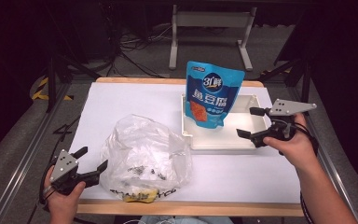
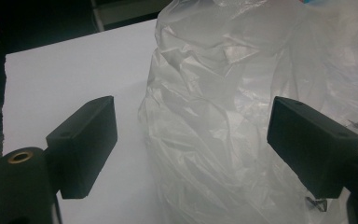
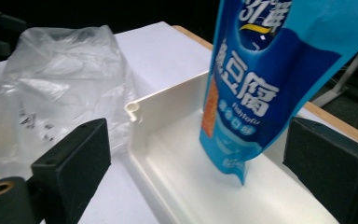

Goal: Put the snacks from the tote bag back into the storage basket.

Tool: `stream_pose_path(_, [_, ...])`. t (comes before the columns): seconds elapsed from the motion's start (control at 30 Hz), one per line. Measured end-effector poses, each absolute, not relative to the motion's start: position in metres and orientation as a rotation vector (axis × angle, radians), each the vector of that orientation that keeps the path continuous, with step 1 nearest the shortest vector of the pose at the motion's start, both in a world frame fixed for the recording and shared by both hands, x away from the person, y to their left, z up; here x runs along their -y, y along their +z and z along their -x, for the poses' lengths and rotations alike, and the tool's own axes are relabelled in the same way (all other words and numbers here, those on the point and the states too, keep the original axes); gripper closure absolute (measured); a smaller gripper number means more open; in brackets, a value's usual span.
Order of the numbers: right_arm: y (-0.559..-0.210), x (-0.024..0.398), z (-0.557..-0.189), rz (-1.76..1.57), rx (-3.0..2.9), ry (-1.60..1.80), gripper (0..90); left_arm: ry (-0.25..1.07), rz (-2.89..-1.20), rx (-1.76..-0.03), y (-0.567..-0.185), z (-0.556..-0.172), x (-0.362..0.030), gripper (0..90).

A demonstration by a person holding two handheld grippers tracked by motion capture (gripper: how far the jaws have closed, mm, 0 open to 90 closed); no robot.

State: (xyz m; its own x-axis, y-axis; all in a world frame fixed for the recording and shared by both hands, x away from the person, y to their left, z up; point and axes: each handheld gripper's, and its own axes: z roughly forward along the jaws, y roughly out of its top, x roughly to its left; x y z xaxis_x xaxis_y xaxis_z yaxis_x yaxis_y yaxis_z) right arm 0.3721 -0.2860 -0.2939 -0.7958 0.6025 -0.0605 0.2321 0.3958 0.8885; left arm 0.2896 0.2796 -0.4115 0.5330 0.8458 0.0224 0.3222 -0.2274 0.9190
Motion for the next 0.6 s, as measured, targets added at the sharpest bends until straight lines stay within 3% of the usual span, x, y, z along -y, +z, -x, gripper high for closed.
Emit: stream_pose_path(0.6, [-0.333, 0.288, -0.334, -0.701, -2.383, 1.258, 4.4, 0.675, -1.791, -0.97, -0.411, -0.29, -0.28, 16.8])
